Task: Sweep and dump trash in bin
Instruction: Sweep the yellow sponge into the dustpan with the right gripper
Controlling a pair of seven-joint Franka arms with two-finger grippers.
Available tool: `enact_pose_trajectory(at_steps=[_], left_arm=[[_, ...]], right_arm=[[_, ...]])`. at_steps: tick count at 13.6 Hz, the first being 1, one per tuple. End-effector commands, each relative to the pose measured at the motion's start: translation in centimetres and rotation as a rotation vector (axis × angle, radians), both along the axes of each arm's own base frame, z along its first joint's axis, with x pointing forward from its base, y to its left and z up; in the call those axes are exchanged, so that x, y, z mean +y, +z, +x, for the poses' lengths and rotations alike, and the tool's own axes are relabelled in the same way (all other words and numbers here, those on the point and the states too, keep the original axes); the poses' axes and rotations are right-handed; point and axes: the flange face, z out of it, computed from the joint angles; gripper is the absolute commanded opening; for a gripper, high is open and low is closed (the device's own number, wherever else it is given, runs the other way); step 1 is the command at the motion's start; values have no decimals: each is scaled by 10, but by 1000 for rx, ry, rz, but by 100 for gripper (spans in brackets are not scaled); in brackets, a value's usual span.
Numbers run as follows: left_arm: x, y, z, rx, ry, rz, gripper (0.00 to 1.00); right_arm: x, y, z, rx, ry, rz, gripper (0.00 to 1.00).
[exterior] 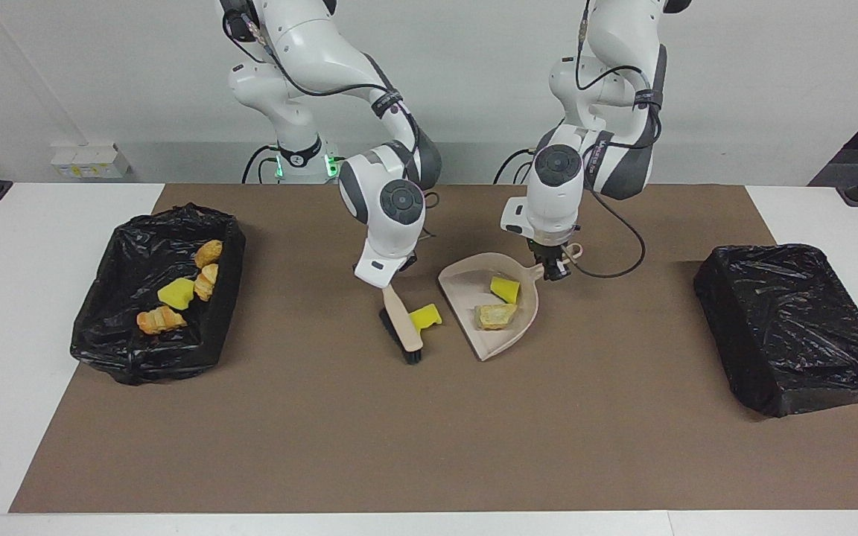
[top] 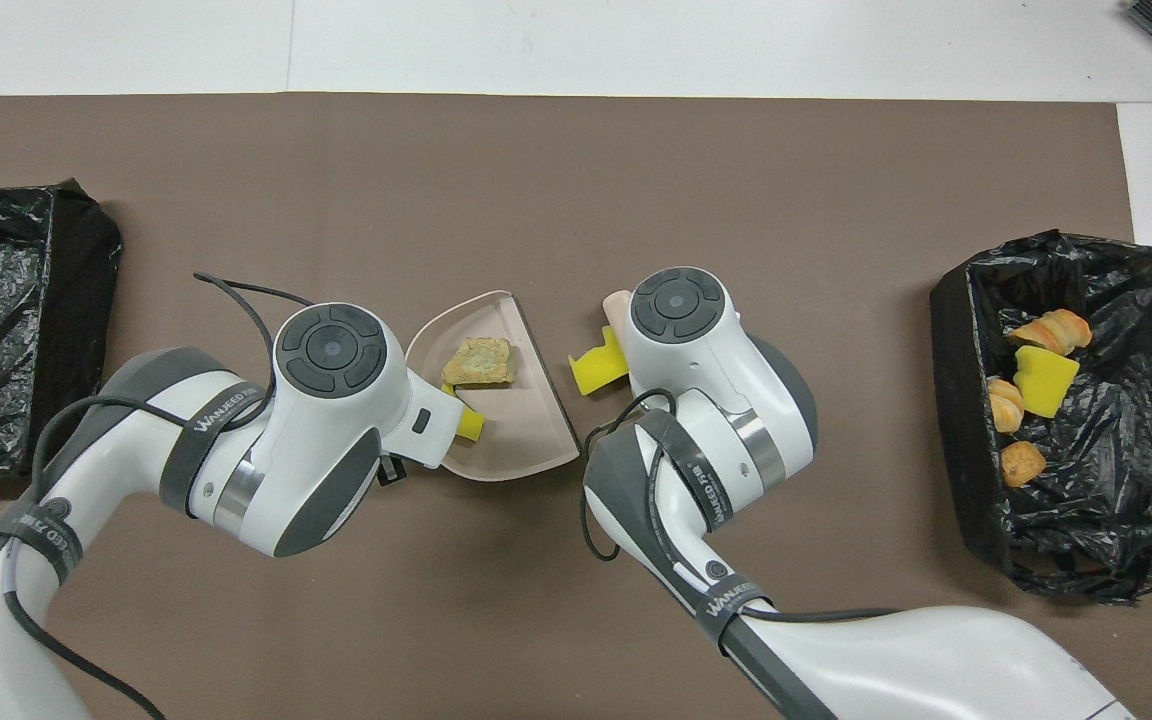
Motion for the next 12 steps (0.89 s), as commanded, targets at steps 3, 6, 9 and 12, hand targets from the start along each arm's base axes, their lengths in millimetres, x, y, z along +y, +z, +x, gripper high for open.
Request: enact_pose_trajectory(at_steps=[3, 6, 9, 12], left_arm=[[0, 3, -7, 17, -58, -7, 0], [0, 2, -7, 19, -62, -7, 0], [0, 1, -6, 20, -79, -11, 0], [4, 2, -1, 18, -167, -31, 0]], right_arm=[[40, 6, -19, 77, -100, 244, 0], [44, 23, -16, 98, -171, 409, 0], [32, 41, -9, 83, -179, 445, 0], [-8, 65, 1, 91, -213, 418, 0]])
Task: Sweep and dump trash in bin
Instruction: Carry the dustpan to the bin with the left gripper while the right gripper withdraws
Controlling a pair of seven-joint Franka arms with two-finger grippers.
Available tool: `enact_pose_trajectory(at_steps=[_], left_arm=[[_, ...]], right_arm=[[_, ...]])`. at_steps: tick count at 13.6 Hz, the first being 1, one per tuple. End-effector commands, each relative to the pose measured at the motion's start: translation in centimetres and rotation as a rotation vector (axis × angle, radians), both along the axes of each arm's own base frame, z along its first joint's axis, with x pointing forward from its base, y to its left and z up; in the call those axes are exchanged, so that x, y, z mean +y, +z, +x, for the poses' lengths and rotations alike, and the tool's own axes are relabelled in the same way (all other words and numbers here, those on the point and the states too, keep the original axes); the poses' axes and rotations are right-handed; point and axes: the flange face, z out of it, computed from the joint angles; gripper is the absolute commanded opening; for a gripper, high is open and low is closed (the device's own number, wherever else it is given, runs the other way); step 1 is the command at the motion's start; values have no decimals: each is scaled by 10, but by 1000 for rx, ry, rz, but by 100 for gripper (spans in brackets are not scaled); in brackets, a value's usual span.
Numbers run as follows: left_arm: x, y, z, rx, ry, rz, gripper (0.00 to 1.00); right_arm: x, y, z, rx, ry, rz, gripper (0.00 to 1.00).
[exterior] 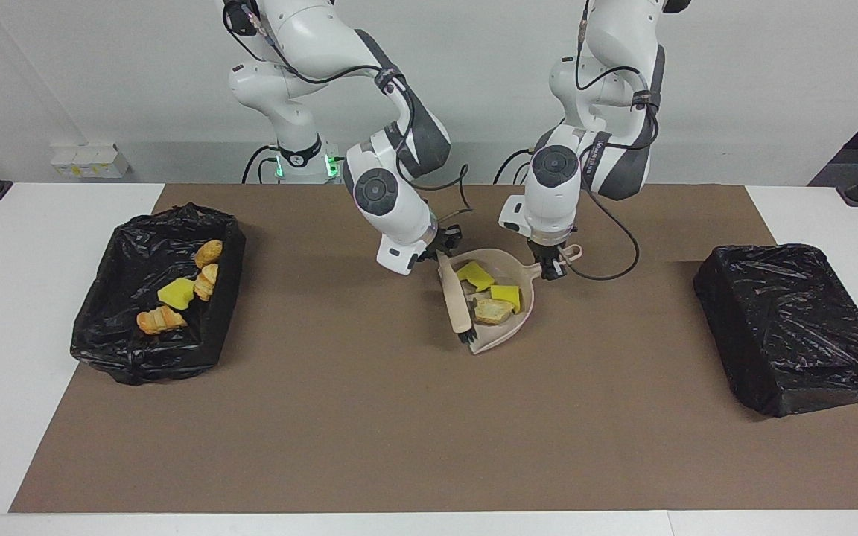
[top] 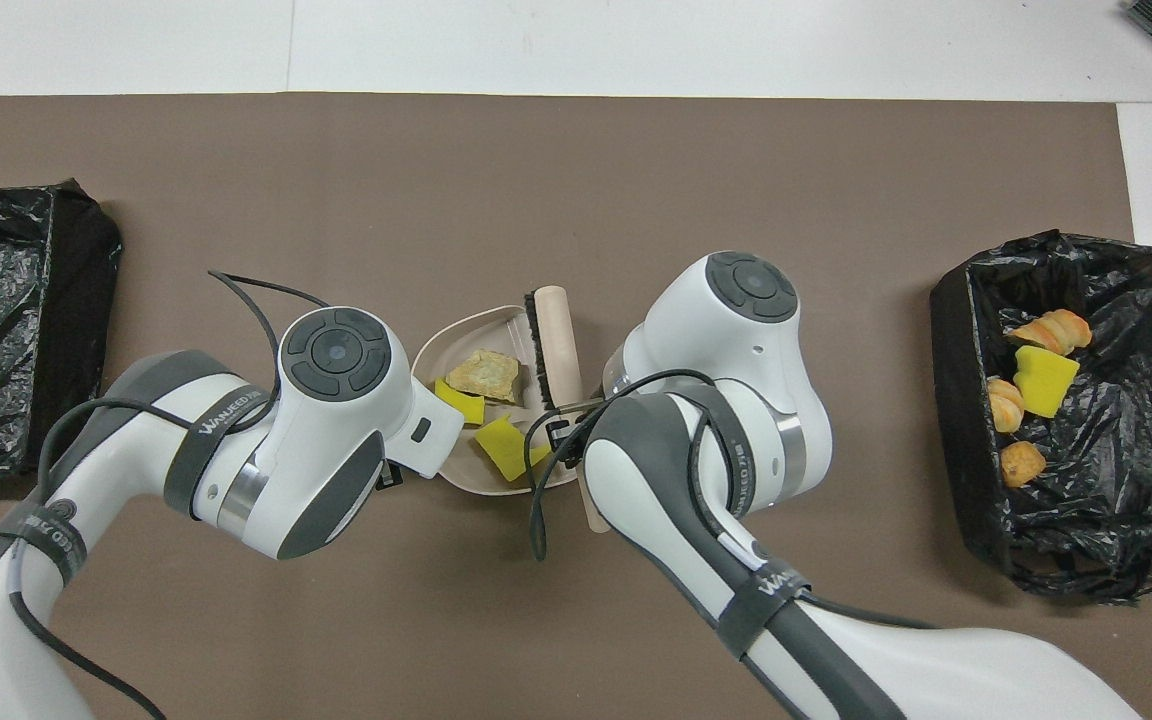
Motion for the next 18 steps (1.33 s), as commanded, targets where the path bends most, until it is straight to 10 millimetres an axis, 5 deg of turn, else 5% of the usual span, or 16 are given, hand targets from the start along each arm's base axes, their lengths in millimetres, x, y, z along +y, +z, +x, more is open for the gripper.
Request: enact_pose_trajectory(at_steps=[1, 4, 5, 11, 16, 18], left_arm=[[5, 4, 1, -3, -78, -27, 0], [12, 12, 8, 0, -160, -39, 0], [19, 30, 12, -28, -177, -48, 0], [125, 109, 44, -123, -218, -58, 0], [253, 154, 60, -130, -145, -74, 0], [302, 164, 64, -146, -108, -67, 0]], right_arm=[[-46, 28, 4, -6, 10, -36, 0], [-84, 44, 3, 9, 15, -184, 0], [-92, 45, 2, 29, 1, -212, 0], [-87, 45, -14, 33, -108, -354, 0], [-16, 56, -61, 49, -70, -366, 0], [33, 50, -90, 71, -96, -371, 0]])
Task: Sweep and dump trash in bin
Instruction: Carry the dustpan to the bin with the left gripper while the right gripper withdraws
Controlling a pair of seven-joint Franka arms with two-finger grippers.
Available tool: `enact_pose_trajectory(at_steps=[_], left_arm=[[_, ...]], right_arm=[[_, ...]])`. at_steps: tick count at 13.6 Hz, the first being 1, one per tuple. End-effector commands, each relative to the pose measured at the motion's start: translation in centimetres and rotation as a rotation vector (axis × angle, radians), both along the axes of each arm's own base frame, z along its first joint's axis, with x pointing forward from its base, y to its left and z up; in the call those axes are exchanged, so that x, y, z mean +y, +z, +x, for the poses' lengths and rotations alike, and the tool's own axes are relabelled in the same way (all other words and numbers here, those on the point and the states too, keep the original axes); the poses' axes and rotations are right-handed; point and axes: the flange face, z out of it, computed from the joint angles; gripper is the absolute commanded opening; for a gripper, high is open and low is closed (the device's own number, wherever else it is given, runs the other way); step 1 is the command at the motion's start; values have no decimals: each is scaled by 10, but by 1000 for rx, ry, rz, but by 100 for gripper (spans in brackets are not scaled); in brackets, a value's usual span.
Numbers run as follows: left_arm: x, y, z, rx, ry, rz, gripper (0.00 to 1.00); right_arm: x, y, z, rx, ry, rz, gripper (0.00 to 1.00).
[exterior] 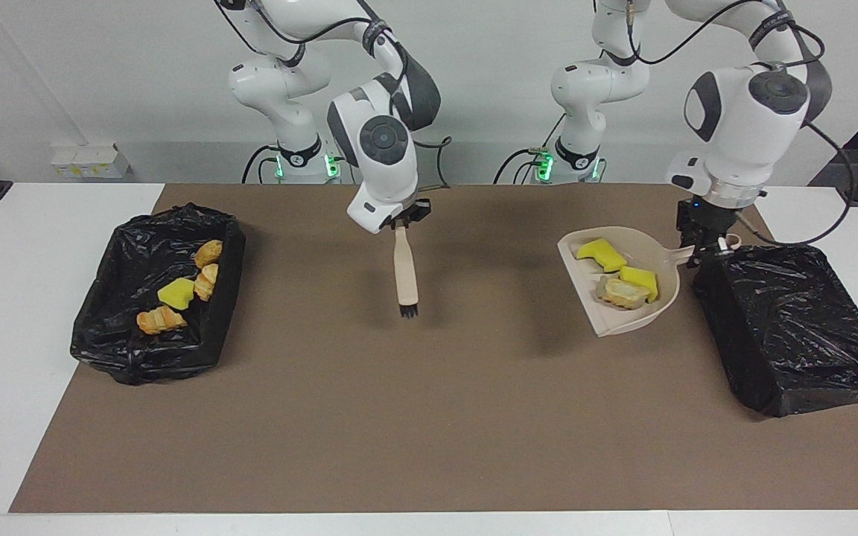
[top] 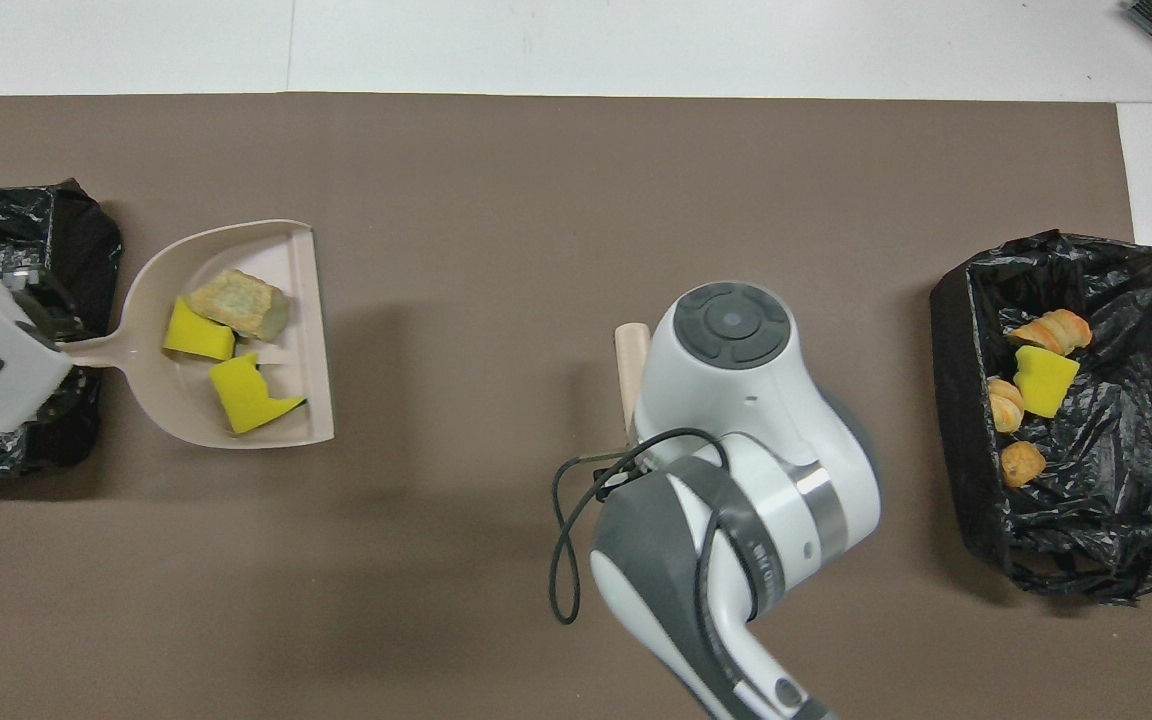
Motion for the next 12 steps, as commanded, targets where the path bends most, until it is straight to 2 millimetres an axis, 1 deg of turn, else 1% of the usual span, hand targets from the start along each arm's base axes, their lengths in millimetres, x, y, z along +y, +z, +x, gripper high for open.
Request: enact_pose_trajectory(at_steps=[1, 3, 4, 5, 6, 7, 8, 9, 10, 11, 12], left_arm=[[57, 17, 1, -6, 24, -13, 0], [109, 27, -1, -15, 32, 4, 0], [140, 30, -4, -19, 59, 10, 0], [167, 34, -9, -25, 83, 35, 0], [188, 39, -11, -29, 87, 76, 0], [208, 48, -7, -32, 76, 128, 0], [224, 56, -1, -37, 67, 170, 0], [243, 62, 1, -37, 63, 205, 0], [259, 59, 3, -30, 63, 228, 0], [269, 58, 5, -42, 61, 262, 0], [272, 59, 8, -67, 40, 311, 0]], right_arm=[[40, 1, -37, 11, -52, -3, 0], [70, 1, -61, 27, -69, 4, 0], [88, -8, -73, 23, -77, -5, 0], [97, -17, -84, 19, -65, -7, 0], [102, -25, -92, 11, -55, -2, 0], [104, -32, -98, 8, -45, 0, 0], [107, -39, -106, 12, -31, -6, 0], [109, -46, -109, 5, -30, -2, 0], [108, -53, -111, 10, -50, 13, 0], [111, -55, -112, 18, -71, 38, 0], [113, -61, -112, 22, -75, 41, 0]])
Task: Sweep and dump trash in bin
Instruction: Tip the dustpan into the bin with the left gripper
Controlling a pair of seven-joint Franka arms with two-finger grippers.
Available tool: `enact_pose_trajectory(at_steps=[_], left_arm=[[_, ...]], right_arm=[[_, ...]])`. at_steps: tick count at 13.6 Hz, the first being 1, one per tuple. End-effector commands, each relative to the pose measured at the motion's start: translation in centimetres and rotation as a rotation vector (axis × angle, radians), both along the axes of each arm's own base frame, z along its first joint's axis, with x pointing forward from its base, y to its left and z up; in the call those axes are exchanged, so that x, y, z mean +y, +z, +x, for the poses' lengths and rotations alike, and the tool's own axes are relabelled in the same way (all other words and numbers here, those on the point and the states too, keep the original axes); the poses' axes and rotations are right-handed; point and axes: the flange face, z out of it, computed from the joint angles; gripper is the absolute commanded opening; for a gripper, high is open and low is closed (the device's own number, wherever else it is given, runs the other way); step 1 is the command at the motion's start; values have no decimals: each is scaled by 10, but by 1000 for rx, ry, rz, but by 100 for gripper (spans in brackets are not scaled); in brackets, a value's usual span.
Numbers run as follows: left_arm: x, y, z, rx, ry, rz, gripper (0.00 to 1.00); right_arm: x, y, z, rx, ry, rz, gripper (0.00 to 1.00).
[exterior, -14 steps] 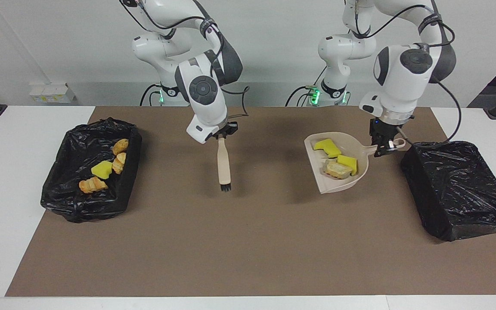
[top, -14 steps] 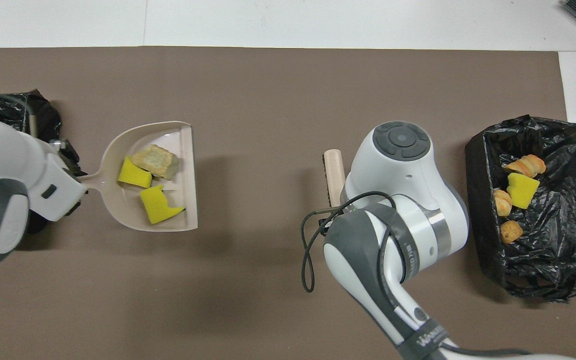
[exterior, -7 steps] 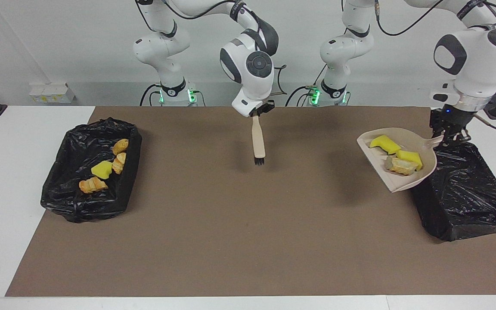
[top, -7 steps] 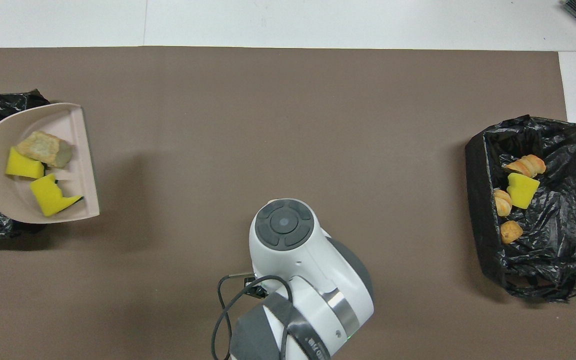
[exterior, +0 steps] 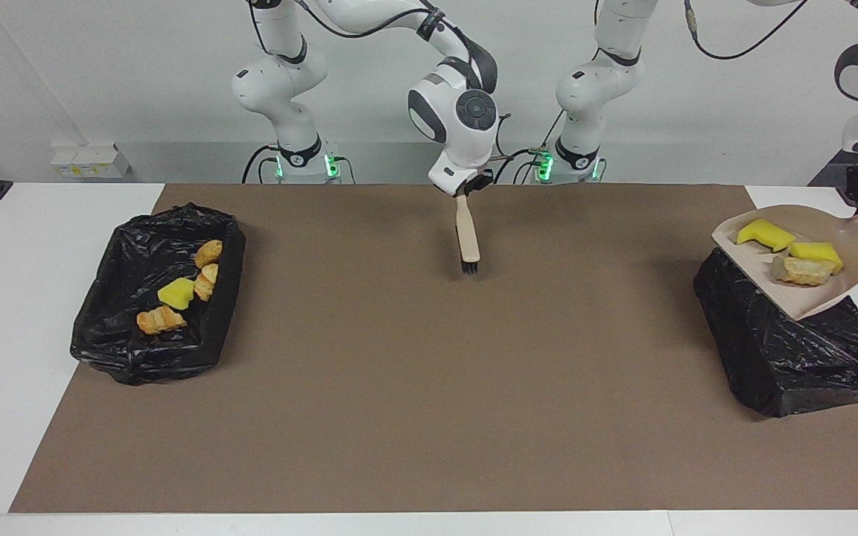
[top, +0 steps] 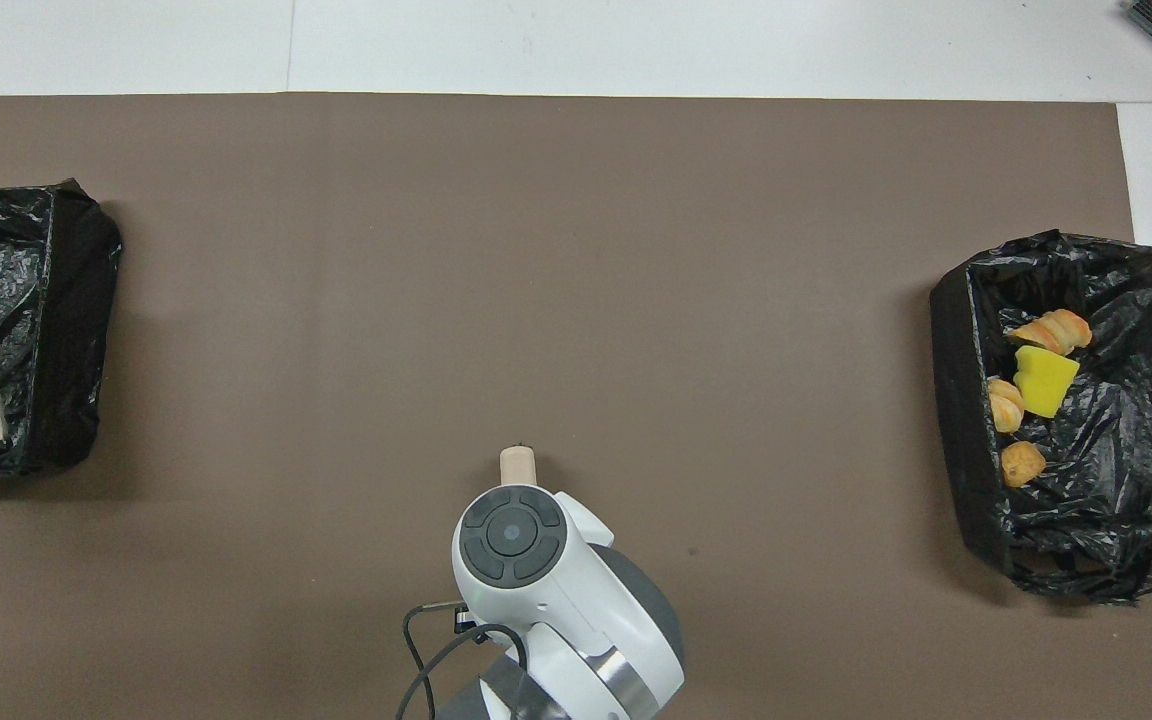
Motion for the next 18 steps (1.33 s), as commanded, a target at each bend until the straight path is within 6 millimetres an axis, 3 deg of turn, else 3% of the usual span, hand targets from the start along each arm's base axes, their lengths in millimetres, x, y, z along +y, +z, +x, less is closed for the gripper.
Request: enact_pose_trajectory(at_steps=[1, 4, 8, 11, 12, 13, 15, 18], left_arm=[[16, -2, 17, -7, -54, 119, 0], [20, -21, 22, 64, -108, 258, 0], [-15, -53, 44, 120, -159, 457, 0], [-20, -53, 50, 134, -175, 521, 0], [-15, -51, 49, 138, -176, 543, 0], [-8, -41, 49, 124, -163, 556, 0], [-9, -24, 50, 108, -161, 587, 0], [-15, 8, 45, 117, -135, 645, 0]], right_arm=[[0, -11, -1, 13, -29, 23, 0], [2, -23, -6, 14, -2, 24, 0], [-1, -34, -16, 0, 40, 37, 0], [6, -45, -22, 0, 40, 30, 0], [6, -43, -21, 5, 35, 26, 30], [8, -40, -19, 2, 33, 26, 99], [8, -33, -12, -8, 25, 36, 100], [2, -7, 12, -11, 6, 45, 100]])
